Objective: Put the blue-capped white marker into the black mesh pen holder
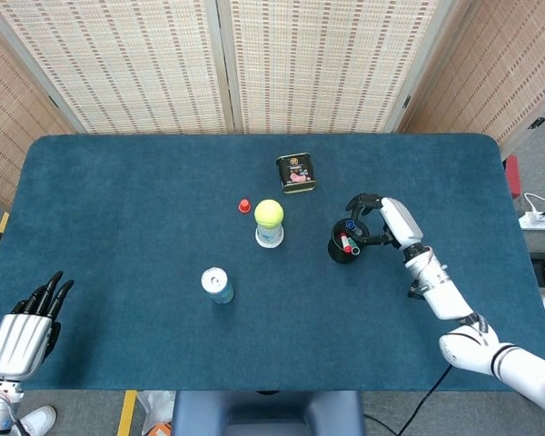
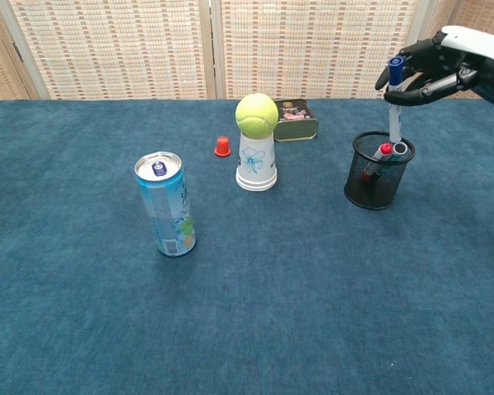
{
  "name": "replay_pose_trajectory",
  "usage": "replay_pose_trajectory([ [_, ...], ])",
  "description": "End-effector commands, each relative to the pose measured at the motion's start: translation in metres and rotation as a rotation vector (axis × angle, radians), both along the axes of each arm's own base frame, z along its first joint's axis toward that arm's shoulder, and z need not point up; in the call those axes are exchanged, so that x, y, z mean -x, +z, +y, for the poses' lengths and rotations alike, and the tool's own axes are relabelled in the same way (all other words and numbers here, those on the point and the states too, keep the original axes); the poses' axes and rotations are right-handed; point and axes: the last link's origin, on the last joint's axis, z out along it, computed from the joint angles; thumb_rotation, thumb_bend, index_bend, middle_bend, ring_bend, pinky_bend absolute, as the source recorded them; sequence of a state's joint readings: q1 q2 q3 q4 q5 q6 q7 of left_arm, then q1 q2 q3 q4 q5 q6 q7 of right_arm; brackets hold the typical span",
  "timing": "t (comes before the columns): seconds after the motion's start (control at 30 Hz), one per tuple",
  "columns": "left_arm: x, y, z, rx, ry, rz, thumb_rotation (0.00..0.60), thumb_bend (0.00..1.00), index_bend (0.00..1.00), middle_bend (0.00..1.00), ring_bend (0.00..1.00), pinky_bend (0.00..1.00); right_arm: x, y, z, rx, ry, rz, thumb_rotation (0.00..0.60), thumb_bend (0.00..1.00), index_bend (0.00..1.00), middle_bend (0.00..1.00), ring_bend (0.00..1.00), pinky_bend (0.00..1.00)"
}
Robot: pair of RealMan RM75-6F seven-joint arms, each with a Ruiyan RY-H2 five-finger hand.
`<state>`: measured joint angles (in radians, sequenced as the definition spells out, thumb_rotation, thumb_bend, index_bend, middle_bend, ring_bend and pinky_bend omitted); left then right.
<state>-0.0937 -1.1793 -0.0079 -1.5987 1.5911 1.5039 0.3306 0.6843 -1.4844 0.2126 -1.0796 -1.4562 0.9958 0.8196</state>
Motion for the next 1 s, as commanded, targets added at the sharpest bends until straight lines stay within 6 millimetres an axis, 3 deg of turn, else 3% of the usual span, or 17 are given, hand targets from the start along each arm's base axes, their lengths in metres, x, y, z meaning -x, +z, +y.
replay_pose_trajectory([
  [0.03, 0.000, 0.000, 0.001, 0.001, 0.003, 0.001, 0.600, 0.46, 0.10, 0.00, 0.17, 0.41, 0.005, -0.011, -0.002, -0.036, -0.007, -0.003, 0.600, 0.22, 0.65, 0.38, 0.33, 0.41],
  [0.3, 0.001, 0.000, 0.001, 0.001, 0.007, -0.001, 0.600, 0.46, 0.10, 0.00, 0.17, 0.41, 0.017, -0.019, 0.000, -0.043, 0.005, 0.065, 0.600, 0.22, 0.64, 0.38, 0.33, 0.41],
  [0.4, 0.001, 0.000, 0.001, 0.002, 0.005, -0.002, 0.600, 0.46, 0.10, 0.00, 0.17, 0.41, 0.023, -0.019, 0.001, -0.009, 0.021, 0.133, 0.600, 0.22, 0.58, 0.38, 0.28, 0.38],
  [0.5, 0.001, 0.000, 0.001, 0.007, 0.006, -0.001, 0.600, 0.46, 0.11, 0.00, 0.17, 0.41, 0.030, -0.019, 0.004, 0.057, 0.054, 0.246, 0.600, 0.22, 0.46, 0.33, 0.16, 0.27],
  [0.63, 0.001, -0.001, 0.001, 0.012, 0.005, 0.000, 0.600, 0.46, 0.11, 0.00, 0.17, 0.41, 0.031, -0.017, 0.014, 0.157, 0.105, 0.338, 0.600, 0.15, 0.28, 0.16, 0.01, 0.09],
  [0.83, 0.000, -0.002, 0.000, 0.023, -0.002, -0.005, 0.600, 0.46, 0.11, 0.00, 0.17, 0.41, 0.031, -0.009, 0.042, 0.231, 0.176, 0.379, 0.600, 0.12, 0.19, 0.09, 0.00, 0.02],
  [1.0, 0.000, -0.002, -0.001, 0.040, -0.008, -0.009, 0.600, 0.46, 0.11, 0.00, 0.17, 0.41, 0.043, 0.006, 0.088, 0.314, 0.210, 0.519, 0.600, 0.11, 0.19, 0.09, 0.00, 0.01],
])
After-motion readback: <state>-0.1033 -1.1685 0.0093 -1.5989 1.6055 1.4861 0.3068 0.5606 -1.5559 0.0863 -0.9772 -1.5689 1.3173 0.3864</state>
